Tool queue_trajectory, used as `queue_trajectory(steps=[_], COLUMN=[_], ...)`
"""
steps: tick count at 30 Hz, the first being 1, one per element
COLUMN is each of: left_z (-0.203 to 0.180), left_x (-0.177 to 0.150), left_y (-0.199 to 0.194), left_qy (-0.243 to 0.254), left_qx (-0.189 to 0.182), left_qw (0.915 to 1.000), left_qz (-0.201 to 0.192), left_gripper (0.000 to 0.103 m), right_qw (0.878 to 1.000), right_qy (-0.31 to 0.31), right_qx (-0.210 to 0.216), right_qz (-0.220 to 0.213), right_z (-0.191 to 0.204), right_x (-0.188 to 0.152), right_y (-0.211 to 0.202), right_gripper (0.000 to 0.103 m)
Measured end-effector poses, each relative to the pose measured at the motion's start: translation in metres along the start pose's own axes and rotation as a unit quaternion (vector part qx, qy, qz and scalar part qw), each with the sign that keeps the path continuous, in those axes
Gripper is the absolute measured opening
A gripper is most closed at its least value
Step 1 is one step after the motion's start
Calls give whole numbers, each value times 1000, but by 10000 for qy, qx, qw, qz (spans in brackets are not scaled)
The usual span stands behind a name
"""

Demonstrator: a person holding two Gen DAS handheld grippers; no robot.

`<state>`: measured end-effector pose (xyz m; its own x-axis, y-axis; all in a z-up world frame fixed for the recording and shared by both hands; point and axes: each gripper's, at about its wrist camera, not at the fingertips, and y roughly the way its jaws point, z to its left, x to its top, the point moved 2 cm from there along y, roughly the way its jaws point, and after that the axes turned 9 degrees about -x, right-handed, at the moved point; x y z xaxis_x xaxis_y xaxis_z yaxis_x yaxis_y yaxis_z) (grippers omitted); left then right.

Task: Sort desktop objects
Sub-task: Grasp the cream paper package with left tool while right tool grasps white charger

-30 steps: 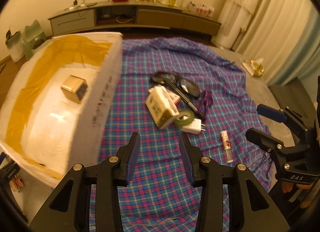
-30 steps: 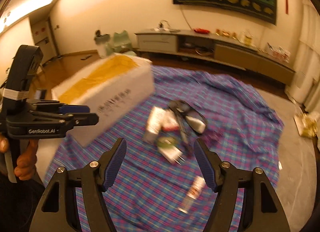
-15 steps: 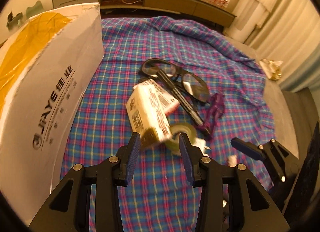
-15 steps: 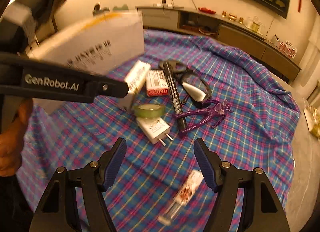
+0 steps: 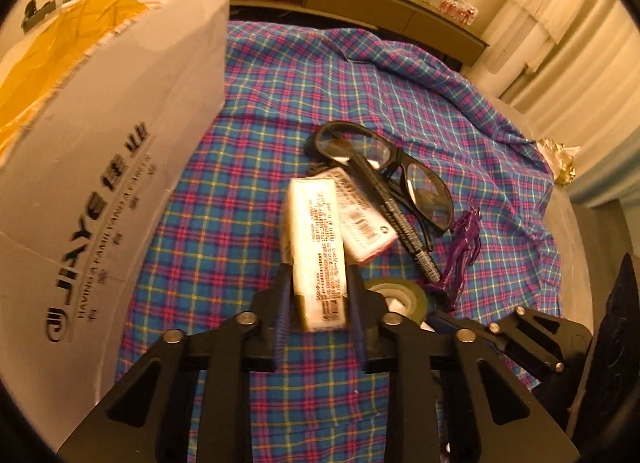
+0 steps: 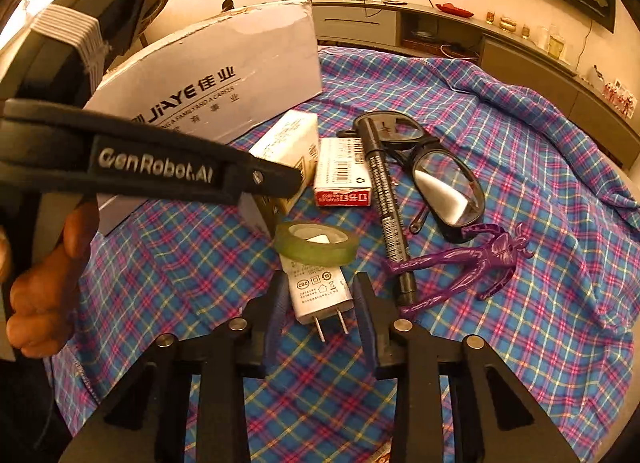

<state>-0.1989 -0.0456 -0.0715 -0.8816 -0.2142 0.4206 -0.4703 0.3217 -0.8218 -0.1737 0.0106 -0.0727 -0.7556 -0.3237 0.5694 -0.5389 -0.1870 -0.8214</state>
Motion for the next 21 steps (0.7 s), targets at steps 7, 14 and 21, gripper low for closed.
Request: queue_trajectory(steps=[7, 14, 21], left_z=[3, 5, 7], left_x=[-3, -7, -5], left_y=[-8, -6, -18], left_qy=[39, 85, 167], left_qx=[-44, 8, 27], left_qw=[10000, 10000, 9998], left_qz=[-39, -9, -124], left_gripper=[22, 23, 22], right_qw=[9999, 9997, 9995], right_qy=[29, -143, -245], right_qx=[59, -189, -190], right_qz=[-119, -51, 101], right_z=[0, 9, 19], right_x=[-5, -4, -2], right_y=[-22, 6, 7], right_gripper=[9, 55, 32])
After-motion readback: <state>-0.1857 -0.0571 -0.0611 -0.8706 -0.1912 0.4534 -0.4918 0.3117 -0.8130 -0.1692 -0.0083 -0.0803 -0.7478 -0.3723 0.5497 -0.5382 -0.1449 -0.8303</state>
